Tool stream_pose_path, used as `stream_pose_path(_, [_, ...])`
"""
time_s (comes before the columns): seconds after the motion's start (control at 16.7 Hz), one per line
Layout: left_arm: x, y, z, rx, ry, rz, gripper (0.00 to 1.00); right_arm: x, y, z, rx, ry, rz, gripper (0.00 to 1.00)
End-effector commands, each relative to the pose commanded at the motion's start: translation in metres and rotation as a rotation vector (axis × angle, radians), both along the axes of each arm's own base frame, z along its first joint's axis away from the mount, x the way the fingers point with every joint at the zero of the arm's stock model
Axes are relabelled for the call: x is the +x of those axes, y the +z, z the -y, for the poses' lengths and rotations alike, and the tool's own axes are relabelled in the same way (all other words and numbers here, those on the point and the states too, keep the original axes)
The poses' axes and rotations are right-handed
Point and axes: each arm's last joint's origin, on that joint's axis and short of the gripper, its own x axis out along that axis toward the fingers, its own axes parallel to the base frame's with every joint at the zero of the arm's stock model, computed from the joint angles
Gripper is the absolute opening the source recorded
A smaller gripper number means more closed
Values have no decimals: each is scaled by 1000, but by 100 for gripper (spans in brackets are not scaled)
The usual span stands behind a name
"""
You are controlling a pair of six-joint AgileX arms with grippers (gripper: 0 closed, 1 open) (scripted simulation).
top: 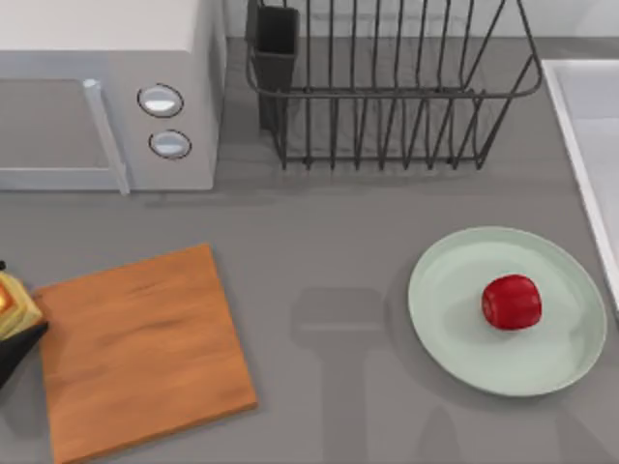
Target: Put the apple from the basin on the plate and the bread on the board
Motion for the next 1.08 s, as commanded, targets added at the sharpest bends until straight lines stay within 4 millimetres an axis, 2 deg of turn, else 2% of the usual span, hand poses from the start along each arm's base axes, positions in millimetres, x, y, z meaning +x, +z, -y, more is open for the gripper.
stream_pose_path(0.06, [0,0,0,0,0,0,100,0,0,0,0,0,0,100])
stream_pose_path(0.84, [0,0,0,0,0,0,2,0,0,0,0,0,0,100])
stream_pose_path(1.08, [0,0,0,0,0,0,0,0,0,0,0,0,0,100])
